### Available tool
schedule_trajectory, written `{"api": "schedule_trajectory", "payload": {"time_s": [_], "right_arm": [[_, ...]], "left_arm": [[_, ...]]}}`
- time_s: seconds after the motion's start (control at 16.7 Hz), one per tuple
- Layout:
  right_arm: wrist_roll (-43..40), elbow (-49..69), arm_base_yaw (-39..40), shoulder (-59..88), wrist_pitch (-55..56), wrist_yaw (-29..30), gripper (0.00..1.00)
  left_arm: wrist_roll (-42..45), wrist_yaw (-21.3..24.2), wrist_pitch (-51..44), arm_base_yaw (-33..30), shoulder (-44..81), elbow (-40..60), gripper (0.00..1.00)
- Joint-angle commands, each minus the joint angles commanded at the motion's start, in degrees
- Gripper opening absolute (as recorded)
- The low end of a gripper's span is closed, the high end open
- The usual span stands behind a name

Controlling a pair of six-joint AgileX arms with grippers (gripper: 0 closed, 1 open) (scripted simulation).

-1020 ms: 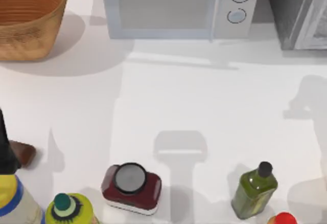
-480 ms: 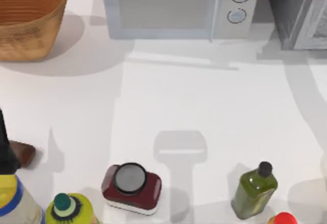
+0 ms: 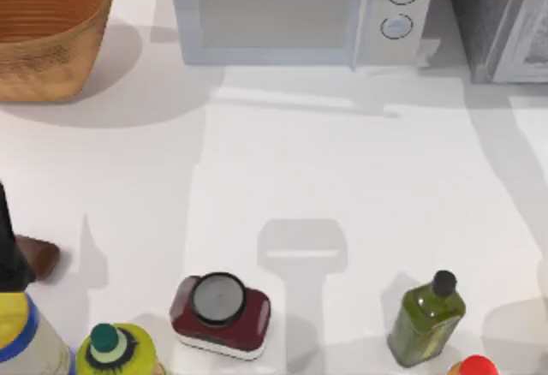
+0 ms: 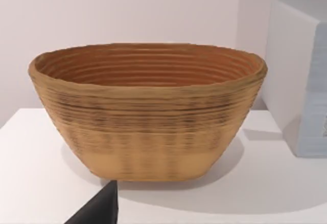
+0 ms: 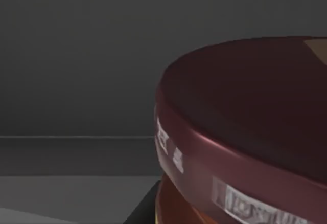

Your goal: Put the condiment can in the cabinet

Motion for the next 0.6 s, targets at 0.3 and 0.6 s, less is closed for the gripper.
{"api": "schedule_trajectory", "payload": {"time_s": [0.3,0.6], "right_arm": [[0.2,0.6,-0.4,0.5,0.4,-0.2,0.0],[0.3,9.4,-1.9,10.2,1.8,-1.5,0.0]], "left_arm": [[0.0,0.0,0.0,0.0,0.0,0.0,1.0],[0.0,0.0,0.0,0.0,0.0,0.0,1.0]]}}
